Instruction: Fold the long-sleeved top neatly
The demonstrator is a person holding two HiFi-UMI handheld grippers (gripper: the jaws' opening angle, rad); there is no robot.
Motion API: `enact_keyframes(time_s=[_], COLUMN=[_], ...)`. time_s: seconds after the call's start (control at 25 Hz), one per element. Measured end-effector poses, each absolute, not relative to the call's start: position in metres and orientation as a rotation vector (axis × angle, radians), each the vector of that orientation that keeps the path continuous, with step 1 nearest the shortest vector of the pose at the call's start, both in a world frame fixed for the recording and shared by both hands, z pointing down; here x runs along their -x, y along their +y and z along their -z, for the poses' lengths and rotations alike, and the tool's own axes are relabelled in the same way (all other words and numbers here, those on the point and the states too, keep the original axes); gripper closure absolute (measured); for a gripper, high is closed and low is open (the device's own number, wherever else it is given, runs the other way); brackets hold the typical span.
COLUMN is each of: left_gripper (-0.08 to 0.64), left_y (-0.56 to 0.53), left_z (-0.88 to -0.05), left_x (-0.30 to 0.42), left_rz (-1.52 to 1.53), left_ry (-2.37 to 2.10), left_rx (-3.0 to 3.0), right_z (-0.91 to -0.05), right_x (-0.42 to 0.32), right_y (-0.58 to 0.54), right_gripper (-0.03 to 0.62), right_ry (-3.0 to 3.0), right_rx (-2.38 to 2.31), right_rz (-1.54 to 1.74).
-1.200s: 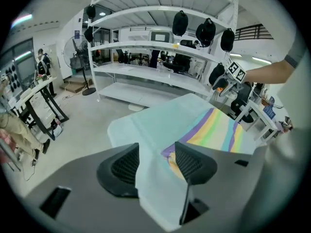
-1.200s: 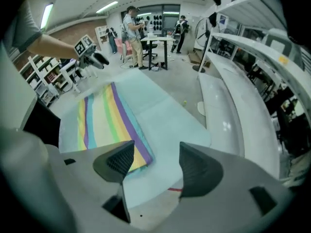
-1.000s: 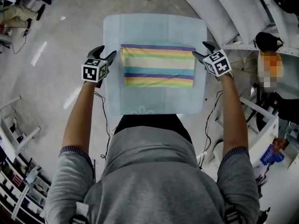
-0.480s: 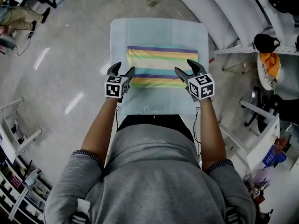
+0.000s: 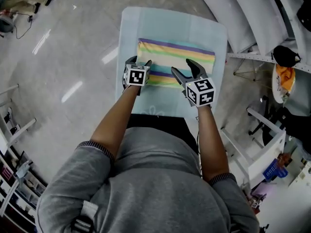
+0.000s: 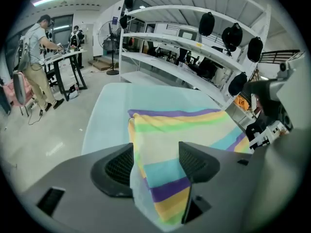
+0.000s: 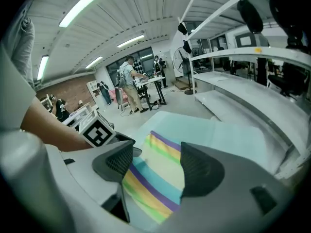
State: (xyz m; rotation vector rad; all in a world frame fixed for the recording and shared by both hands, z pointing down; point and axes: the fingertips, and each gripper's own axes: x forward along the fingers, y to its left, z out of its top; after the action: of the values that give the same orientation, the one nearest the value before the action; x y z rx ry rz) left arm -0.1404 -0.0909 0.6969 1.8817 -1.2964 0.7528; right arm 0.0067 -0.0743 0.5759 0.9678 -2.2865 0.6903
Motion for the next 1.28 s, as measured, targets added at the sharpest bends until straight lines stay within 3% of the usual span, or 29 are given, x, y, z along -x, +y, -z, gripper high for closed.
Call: enact_keyframes(time_s=[0.56, 0.6, 0.68, 0.72, 1.28], left_gripper=[0.271, 0.289, 0.462, 0.494, 0.514], left_y=[-0.079, -0.079, -0.078, -0.079, -0.082], left_z=[-0.747, -0.747, -0.747, -0.748, -0.674], left_x=[0.149, 0.148, 0.141, 0.139, 0.105], left_rz=[-0.871, -0.865, -0.849, -0.858, -0.98], left_ry=[-1.455, -1.453, -1.421, -1.406, -1.506], left_rx=[-1.667, -1.666, -1.667, -1.674, -1.654], right_z=[-0.592, -0.592, -0.592, -0.591, -0.569], right_x=[-0.007, -0.012, -0.02, -0.023, -0.107], right_y=[-0.068, -0.066, -0.065, -0.065, -0.059], right_gripper=[0.272, 0.272, 0.273, 0.273, 0.286], right_ry=[-2.261, -2.263, -2.275, -2.285, -2.437], right_rx=[-0.933, -0.932, -0.934, -0.935, -0.83], right_rz=[-0.725, -0.726, -0.731, -0.737, -0.722])
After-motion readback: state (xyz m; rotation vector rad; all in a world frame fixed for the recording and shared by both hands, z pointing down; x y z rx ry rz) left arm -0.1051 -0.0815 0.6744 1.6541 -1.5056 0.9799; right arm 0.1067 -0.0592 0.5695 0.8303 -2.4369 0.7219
